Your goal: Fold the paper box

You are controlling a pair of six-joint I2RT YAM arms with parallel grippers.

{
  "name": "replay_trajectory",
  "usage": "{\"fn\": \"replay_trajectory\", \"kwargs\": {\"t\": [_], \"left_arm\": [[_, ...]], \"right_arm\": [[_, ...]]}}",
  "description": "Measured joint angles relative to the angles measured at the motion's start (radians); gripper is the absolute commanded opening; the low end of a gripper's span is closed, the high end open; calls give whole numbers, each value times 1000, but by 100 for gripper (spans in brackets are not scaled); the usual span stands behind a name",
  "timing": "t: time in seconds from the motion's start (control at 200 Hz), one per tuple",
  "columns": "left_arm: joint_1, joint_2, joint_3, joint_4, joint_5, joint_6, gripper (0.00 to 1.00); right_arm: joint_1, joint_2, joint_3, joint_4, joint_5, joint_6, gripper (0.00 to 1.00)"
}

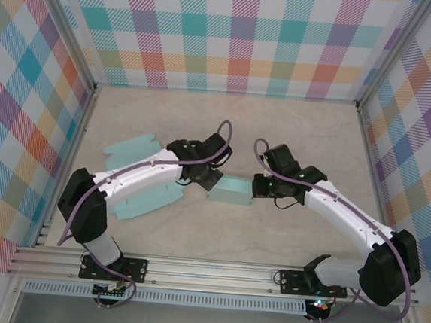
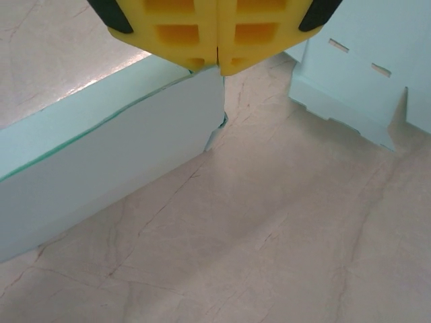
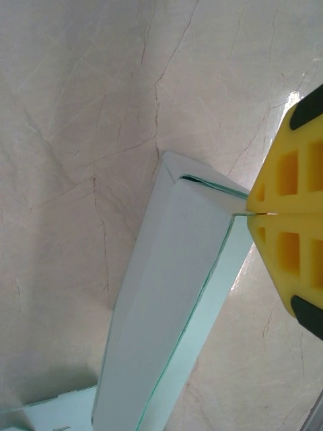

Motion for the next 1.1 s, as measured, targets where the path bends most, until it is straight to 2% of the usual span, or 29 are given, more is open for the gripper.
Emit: {"fn": "replay_trajectory", "kwargs": {"t": [0.3, 1.1], "left_arm": [[32, 39, 59, -39, 91, -114, 0], [43, 55, 146, -142, 235, -210, 0]], "right_arm": [[0, 6, 6, -7, 4, -1, 5], [21, 5, 13, -47, 94, -27, 7]]}}
